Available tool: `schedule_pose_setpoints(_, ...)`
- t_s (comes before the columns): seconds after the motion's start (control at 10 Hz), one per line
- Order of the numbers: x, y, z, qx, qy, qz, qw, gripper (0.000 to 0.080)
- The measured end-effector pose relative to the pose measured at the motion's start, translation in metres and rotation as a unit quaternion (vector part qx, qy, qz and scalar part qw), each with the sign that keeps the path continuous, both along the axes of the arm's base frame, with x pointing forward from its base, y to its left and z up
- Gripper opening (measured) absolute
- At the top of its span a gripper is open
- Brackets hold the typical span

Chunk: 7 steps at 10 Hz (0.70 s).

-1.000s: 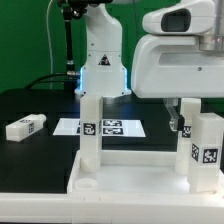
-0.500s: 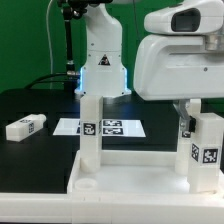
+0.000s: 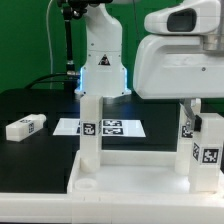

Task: Assemble desk

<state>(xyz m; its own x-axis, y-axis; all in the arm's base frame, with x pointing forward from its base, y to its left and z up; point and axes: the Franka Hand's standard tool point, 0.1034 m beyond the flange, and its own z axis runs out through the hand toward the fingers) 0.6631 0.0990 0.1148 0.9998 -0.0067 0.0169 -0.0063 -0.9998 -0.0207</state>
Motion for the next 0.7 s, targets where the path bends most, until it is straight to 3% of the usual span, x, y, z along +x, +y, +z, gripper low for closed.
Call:
schedule_pose_setpoints(0.5, 0.0002, -0.0019, -0.0014, 0.012, 0.001, -0.192, 0.981, 0.0288)
schedule_pose_setpoints(0.7, 0.0002, -0.0034, -0.0017, 0.021, 0.005, -0.299, 0.954, 0.0289)
